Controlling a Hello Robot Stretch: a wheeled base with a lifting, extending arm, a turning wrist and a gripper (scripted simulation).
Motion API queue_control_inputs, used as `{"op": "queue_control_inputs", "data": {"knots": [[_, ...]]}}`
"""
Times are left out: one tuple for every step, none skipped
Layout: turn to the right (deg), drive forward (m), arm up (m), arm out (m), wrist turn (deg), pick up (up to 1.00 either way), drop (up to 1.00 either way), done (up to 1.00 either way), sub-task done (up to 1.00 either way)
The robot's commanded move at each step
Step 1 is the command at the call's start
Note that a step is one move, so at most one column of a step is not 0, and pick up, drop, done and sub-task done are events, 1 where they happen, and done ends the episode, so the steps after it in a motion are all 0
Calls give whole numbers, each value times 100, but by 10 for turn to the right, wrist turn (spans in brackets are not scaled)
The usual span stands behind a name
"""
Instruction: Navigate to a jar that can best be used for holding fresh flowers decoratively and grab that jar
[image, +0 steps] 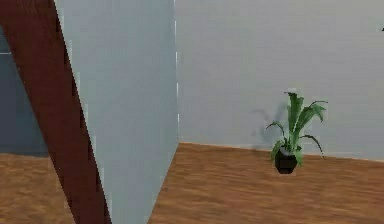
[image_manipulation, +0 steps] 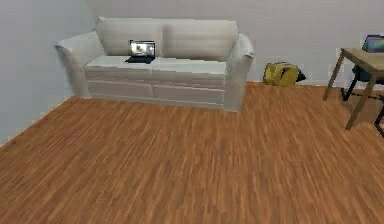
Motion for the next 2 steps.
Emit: {"op": "queue_control_inputs", "data": {"knots": [[-450,0,0,0,0,0,0,0,0],[-330,0,0,0,0,0,0,0,0]]}}
